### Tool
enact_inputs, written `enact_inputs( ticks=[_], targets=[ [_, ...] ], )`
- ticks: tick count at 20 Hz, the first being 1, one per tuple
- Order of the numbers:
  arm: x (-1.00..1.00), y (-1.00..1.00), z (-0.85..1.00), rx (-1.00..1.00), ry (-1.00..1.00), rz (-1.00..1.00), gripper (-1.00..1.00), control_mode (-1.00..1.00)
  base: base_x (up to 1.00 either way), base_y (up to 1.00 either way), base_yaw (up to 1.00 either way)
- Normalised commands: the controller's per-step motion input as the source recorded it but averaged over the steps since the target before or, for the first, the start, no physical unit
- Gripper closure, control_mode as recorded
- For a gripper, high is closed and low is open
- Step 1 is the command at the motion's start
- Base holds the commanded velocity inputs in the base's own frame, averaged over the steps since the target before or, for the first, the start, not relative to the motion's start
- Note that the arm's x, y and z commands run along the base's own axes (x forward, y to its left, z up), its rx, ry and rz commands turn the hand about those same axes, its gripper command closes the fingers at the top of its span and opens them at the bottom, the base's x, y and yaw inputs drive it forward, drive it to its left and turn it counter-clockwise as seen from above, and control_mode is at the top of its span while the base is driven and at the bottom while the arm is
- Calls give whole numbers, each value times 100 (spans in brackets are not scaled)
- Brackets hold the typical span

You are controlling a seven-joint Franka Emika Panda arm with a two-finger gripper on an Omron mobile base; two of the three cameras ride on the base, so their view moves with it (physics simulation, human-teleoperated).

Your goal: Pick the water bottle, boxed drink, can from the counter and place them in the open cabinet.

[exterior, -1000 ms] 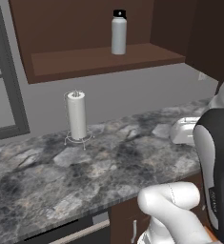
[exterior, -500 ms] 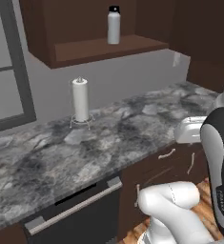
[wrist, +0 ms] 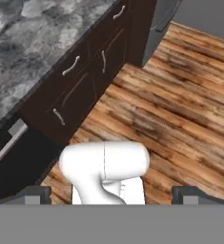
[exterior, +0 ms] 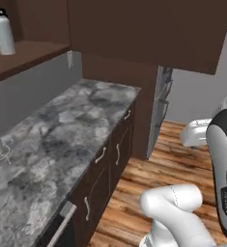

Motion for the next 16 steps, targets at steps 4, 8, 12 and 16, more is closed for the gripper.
enact_inputs(
  ticks=[4, 8, 12, 16],
  targets=[
    [0, 0, 0, 0, 0, 0, -100, 100, -29, 6, -93],
    [0, 0, 0, 0, 0, 0, -100, 100, -40, 6, -90],
    [0, 0, 0, 0, 0, 0, -100, 100, -42, 3, -88],
    [0, 0, 0, 0, 0, 0, -100, 100, -34, -1, -73]
  ],
)
